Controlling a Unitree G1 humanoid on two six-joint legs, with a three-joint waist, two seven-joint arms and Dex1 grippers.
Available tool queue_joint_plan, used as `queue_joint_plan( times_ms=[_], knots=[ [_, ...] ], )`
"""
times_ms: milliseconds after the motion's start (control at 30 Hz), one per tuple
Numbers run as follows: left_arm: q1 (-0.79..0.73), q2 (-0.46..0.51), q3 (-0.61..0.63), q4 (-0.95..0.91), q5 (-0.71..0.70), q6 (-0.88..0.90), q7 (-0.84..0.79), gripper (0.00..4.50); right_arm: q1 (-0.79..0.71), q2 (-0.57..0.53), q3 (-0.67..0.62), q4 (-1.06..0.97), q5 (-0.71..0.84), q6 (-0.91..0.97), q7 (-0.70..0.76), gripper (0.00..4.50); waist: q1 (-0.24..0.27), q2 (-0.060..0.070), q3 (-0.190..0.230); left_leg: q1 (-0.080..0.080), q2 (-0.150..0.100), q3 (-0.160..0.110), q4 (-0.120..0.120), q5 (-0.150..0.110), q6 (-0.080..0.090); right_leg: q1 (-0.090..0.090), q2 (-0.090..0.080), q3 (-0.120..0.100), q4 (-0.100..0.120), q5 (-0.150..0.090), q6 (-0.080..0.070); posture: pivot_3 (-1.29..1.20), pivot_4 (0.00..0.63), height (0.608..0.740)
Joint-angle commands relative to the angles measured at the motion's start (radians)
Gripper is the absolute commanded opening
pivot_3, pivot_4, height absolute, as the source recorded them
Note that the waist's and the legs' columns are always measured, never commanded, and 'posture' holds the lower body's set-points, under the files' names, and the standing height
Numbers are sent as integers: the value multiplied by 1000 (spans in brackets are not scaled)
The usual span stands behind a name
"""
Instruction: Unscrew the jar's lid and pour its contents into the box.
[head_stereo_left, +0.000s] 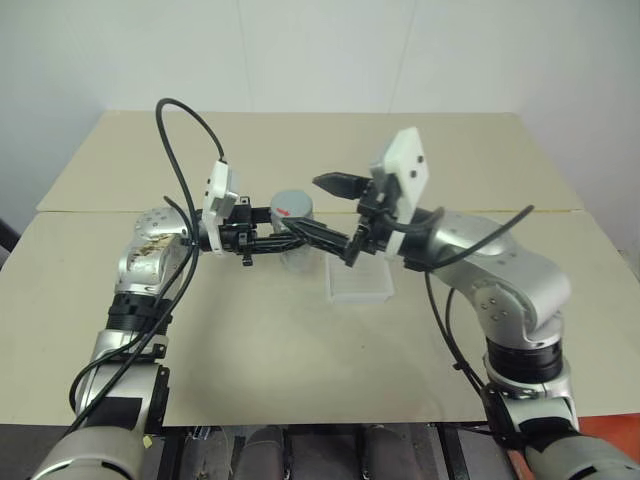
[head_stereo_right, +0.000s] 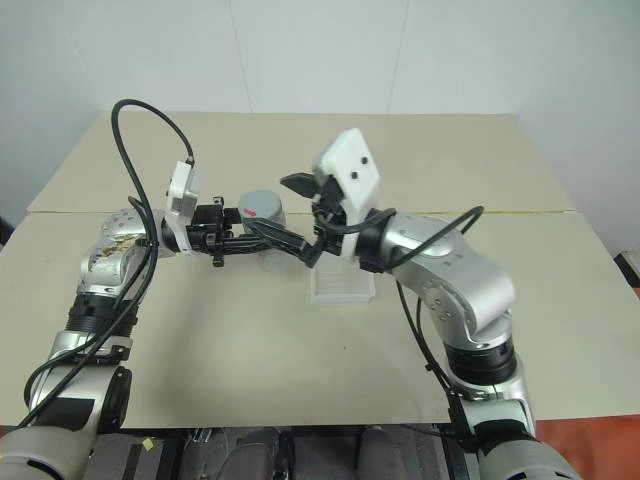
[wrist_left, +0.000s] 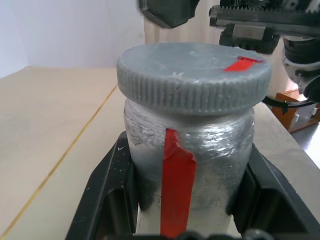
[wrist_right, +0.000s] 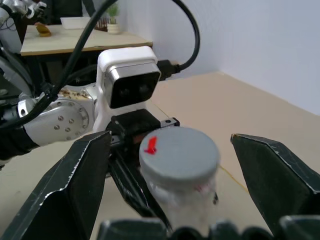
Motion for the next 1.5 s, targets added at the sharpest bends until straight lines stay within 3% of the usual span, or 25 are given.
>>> queue_joint_plan(
  times_ms=[33, 767, 867, 967, 1000, 1500],
  knots=[
    [-29, -2, 7, -5, 3, -20, -7, 1955, -39, 14, 18, 24, -46, -31, -27, 4439, 0, 0, 0, 0, 0, 0, 0, 0, 0, 0, 0, 0, 0, 0, 0, 0, 150, 740],
    [-11, 7, 13, -36, 0, -7, -13, 1955, -84, 56, 34, 83, -75, -26, -1, 4439, 0, 0, 0, 0, 0, 1, 0, 0, 0, 0, 0, 1, 0, 0, 0, 0, 150, 740],
    [-11, 7, 13, -36, 1, -8, -13, 1955, -84, 57, 33, 86, -71, -26, 8, 3849, 0, 0, 0, 0, 0, 1, 0, 0, 0, 0, 0, 1, 0, 0, 0, 0, 150, 740],
    [-12, 8, 13, -35, 1, -9, -13, 1955, -85, 59, 34, 89, -71, -22, 14, 2853, 0, 0, 0, 0, 0, 1, 0, 0, 0, -1, 0, 1, 0, 0, 0, 0, 150, 740],
    [-11, 7, 13, -37, 0, -9, -12, 1955, -84, 59, 33, 87, -71, -21, 15, 2733, 0, 0, 0, 0, 0, 1, 0, 0, 0, -1, 0, 1, 0, 0, 0, 0, 150, 740],
    [17, 18, 0, -14, 23, -20, -21, 1955, -142, 48, -42, 95, -33, -11, 11, 2733, 0, 0, 0, 0, 0, 1, 0, 0, 0, -1, 0, 1, 0, 0, 0, 0, 150, 740]
  ],
)
